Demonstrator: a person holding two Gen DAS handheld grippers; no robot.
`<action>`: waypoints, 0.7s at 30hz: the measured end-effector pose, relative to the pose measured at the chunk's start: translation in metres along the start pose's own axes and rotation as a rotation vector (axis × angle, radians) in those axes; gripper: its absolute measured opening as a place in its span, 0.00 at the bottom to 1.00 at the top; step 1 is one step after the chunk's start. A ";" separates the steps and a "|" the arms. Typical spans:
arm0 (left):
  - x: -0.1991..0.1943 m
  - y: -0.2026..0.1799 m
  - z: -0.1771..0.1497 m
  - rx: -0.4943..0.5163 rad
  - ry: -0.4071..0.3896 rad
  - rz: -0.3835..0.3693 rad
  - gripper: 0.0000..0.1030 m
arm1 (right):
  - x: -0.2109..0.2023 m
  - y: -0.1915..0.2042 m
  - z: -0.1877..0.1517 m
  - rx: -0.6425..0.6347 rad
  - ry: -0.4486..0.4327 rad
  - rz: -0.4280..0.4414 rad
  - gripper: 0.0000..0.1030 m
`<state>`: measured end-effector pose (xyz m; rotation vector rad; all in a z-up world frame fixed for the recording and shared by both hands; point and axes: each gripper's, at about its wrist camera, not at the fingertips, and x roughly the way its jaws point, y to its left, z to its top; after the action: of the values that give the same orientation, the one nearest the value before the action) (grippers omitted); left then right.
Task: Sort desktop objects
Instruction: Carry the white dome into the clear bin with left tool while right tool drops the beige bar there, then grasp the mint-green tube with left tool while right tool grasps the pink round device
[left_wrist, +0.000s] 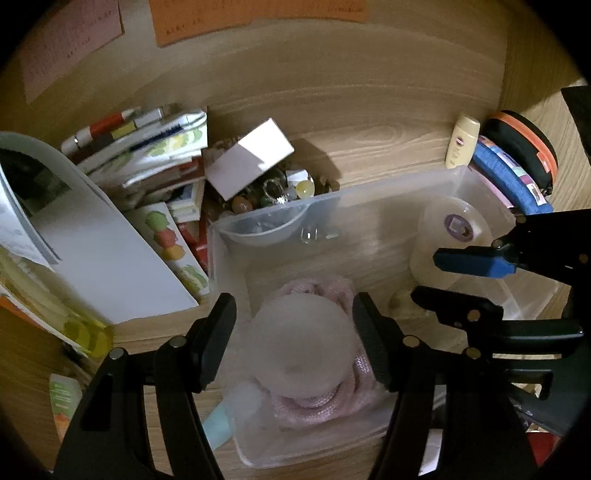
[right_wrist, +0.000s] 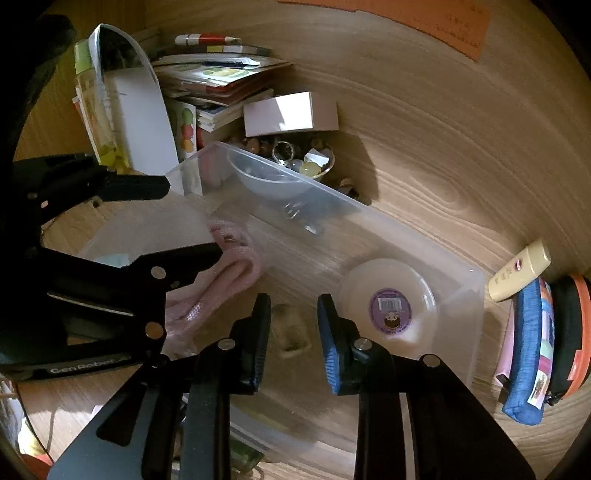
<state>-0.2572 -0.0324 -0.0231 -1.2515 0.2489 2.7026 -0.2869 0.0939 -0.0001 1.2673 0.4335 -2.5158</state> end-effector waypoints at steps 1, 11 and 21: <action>-0.002 0.000 0.000 0.001 -0.004 -0.001 0.63 | -0.002 0.001 0.000 -0.002 -0.003 0.000 0.23; -0.032 0.005 -0.005 -0.009 -0.060 0.025 0.73 | -0.033 -0.002 -0.008 0.040 -0.067 -0.020 0.44; -0.072 0.017 -0.022 -0.040 -0.117 0.050 0.87 | -0.071 -0.006 -0.027 0.102 -0.126 -0.041 0.60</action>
<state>-0.1981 -0.0585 0.0198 -1.1061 0.2161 2.8250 -0.2294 0.1189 0.0431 1.1375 0.3096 -2.6640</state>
